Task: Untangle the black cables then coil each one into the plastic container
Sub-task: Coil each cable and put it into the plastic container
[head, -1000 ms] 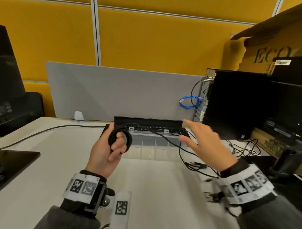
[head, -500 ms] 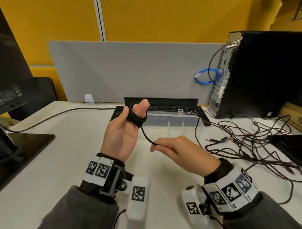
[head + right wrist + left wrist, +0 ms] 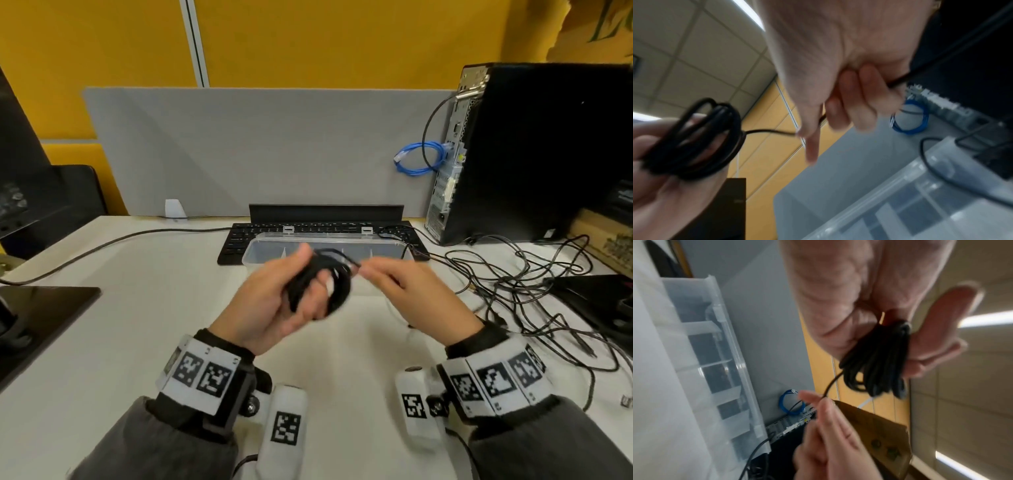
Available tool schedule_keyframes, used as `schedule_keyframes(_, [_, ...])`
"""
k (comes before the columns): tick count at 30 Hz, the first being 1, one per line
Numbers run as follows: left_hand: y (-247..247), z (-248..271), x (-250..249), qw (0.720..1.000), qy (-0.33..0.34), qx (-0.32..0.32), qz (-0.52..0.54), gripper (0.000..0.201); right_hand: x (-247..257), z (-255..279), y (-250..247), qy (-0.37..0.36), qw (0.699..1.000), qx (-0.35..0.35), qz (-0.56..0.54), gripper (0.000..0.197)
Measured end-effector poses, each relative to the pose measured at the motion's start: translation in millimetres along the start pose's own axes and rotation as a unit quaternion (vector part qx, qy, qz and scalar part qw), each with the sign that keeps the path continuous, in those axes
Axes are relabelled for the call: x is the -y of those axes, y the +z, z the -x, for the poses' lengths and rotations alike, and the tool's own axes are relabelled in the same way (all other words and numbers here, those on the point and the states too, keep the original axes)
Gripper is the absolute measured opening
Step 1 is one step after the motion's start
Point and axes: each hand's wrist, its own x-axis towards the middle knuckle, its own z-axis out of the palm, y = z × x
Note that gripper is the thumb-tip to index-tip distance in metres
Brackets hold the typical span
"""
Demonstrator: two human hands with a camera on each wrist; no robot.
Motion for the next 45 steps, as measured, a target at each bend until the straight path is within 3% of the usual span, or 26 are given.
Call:
schedule_keyframes(2, [-5,-5,-4,0.986,0.070,-0.069,0.136,0.035,4,5,4,0.005,0.994,0.111,0.011,0.029])
schedule_keyframes(4, [-13,-13,-1,0.972,0.134,-0.092,0.168,0.031,20,12,15,-0.020,0.982,0.183,0.047,0.029])
schedule_keyframes(6, [-23,-21,7,0.978,0.154,-0.137,0.022,0.030,37,16,23,-0.068,0.974,0.187,0.109,0.030])
schedule_keyframes(8, [-29,-21,13,0.959,0.139,-0.181,-0.170,0.030,48,17,18,-0.116,0.979,0.110,0.123,0.033])
schedule_keyframes(10, [-30,-17,13,0.946,0.077,-0.132,-0.286,0.038,49,12,4,-0.155,0.980,0.005,0.123,0.039])
schedule_keyframes(12, [-23,-10,9,0.944,0.009,-0.008,-0.329,0.054,45,3,-13,-0.176,0.967,-0.074,0.168,0.040])
schedule_keyframes(13, [-19,-7,8,0.944,-0.014,0.044,-0.326,0.056,42,-1,-21,-0.169,0.960,-0.083,0.207,0.042])
schedule_keyframes(15, [-18,-1,4,0.944,-0.016,0.085,-0.317,0.048,32,-7,-38,-0.120,0.958,-0.017,0.262,0.043])
schedule_keyframes(18, [-31,1,-5,0.945,0.033,-0.013,-0.325,0.043,1,-9,-70,-0.019,0.971,0.103,0.213,0.034])
schedule_keyframes(21, [-42,-1,-12,0.955,0.111,-0.135,-0.238,0.033,-31,0,-98,0.071,0.964,0.115,0.231,0.034])
schedule_keyframes(23, [-46,-4,-12,0.950,0.152,-0.211,-0.174,0.027,-44,9,-109,0.119,0.970,0.113,0.182,0.044])
schedule_keyframes(27, [-64,-6,-18,0.928,0.171,-0.331,0.001,0.028,-53,30,-118,0.190,0.965,0.169,0.070,0.054])
schedule_keyframes(29, [-71,-5,-19,0.922,0.174,-0.347,0.018,0.028,-54,37,-113,0.178,0.964,0.182,0.079,0.050])
schedule_keyframes(32, [-62,-6,-13,0.938,0.170,-0.300,-0.039,0.030,-45,38,-101,0.123,0.980,0.127,0.095,0.036])
schedule_keyframes(34, [-51,-8,-7,0.951,0.158,-0.252,-0.086,0.031,-28,34,-83,0.091,0.994,0.060,-0.007,0.026])
schedule_keyframes(37, [-39,-7,-1,0.971,0.128,-0.151,-0.136,0.034,6,26,-45,0.068,0.984,0.005,-0.167,0.047])
schedule_keyframes(39, [-33,-6,2,0.981,0.104,-0.077,-0.141,0.038,20,21,-15,0.032,0.990,0.001,-0.138,0.064])
schedule_keyframes(40, [-31,-5,4,0.985,0.095,-0.045,-0.136,0.038,23,18,-2,-0.003,0.996,-0.001,-0.085,0.063])
schedule_keyframes(43, [-25,-1,4,0.993,0.079,0.015,-0.086,0.045,24,10,19,-0.045,0.995,-0.065,-0.058,0.019])
schedule_keyframes(44, [-25,-1,3,0.995,0.080,0.016,-0.063,0.046,22,9,19,-0.033,0.992,-0.083,-0.091,0.010])
schedule_keyframes(45, [-25,-1,2,0.996,0.084,0.008,-0.040,0.046,19,9,17,-0.025,0.989,-0.096,-0.109,0.012])
